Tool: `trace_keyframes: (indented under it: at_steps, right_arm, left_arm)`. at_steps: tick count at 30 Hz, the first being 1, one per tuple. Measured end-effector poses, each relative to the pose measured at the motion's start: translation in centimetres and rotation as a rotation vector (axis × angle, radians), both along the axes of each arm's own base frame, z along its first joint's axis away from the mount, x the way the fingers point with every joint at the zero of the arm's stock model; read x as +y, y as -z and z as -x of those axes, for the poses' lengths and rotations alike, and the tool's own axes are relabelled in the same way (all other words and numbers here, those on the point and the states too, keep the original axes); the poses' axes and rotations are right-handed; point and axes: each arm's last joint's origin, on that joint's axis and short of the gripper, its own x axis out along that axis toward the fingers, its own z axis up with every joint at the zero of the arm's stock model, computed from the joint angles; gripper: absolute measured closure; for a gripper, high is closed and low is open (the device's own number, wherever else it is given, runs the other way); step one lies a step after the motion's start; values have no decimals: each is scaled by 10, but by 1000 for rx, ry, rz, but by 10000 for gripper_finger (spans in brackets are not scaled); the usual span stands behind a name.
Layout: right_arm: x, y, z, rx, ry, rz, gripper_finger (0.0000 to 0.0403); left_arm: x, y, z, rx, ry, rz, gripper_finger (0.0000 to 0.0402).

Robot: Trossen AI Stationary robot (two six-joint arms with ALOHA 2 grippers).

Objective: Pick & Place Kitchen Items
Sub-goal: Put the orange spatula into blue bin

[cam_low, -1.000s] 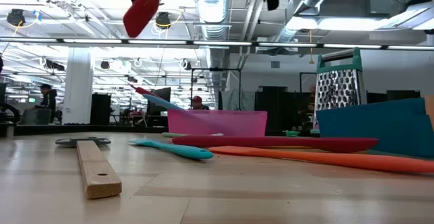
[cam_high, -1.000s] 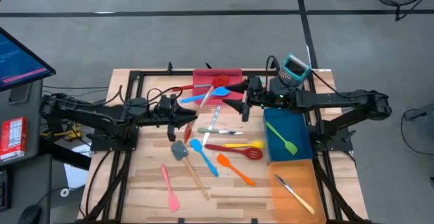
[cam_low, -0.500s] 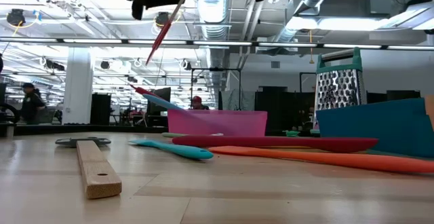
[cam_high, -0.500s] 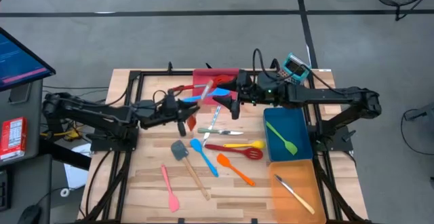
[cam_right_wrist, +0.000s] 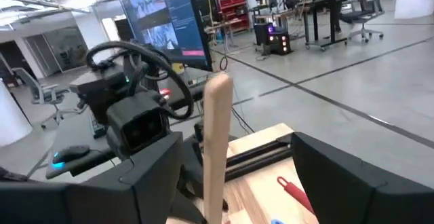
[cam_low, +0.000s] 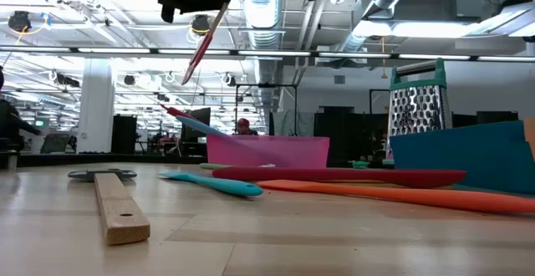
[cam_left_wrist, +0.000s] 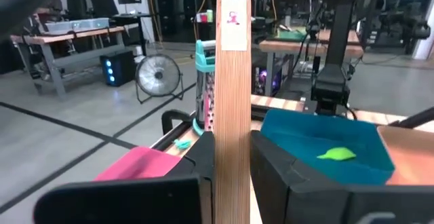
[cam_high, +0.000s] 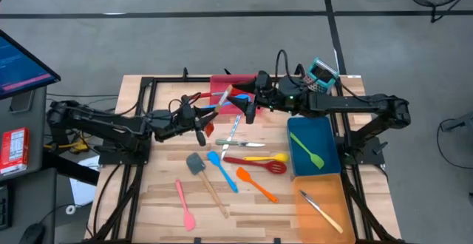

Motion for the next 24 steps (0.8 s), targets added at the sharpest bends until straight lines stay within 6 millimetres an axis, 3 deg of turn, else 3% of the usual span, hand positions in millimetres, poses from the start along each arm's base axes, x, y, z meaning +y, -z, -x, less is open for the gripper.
trace_keyframes:
  at_steps: [6,18,24]
  right_arm:
    - [-2,7,-8,36,6,-11,131]
    - [-5,1,-21,24,8,-28,135]
    - [-8,4,-19,58,17,-64,188]
  left_arm:
    - [2,2,-4,-1,-19,-3,359]
    - [3,4,-5,33,23,-55,360]
    - [3,3,-5,31,23,-63,359]
